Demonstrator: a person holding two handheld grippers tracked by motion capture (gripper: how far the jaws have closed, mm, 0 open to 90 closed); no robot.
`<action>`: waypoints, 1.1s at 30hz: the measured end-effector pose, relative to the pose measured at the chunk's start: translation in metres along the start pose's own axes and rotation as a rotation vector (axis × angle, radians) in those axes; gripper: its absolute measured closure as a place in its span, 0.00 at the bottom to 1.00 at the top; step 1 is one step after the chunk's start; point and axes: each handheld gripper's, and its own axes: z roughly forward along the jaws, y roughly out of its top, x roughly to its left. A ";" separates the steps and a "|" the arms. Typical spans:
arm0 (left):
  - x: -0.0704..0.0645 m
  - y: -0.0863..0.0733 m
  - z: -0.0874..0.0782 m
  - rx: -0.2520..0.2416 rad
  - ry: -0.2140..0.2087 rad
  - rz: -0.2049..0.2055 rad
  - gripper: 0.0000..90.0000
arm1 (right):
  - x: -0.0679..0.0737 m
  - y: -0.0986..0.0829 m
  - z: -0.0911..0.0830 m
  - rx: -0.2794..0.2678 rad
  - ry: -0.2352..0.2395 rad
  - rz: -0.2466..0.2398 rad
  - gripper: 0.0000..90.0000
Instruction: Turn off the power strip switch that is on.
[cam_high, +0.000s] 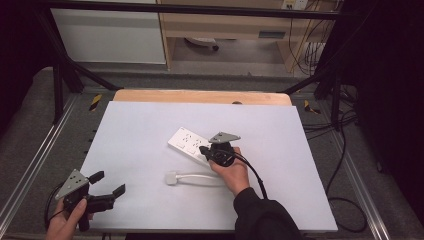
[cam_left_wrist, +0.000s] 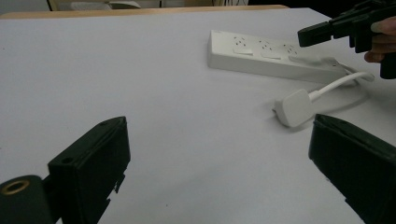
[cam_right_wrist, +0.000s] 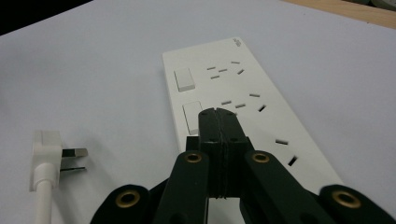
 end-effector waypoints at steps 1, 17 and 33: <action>0.000 0.000 0.000 0.001 0.000 0.000 0.06 | 0.000 0.000 0.001 0.003 0.002 -0.004 1.00; 0.000 0.000 0.000 0.000 -0.001 0.003 0.06 | 0.004 -0.005 0.011 0.032 0.003 -0.008 1.00; 0.000 0.000 0.000 0.000 -0.001 0.005 0.06 | 0.004 -0.006 0.014 0.049 -0.003 0.000 1.00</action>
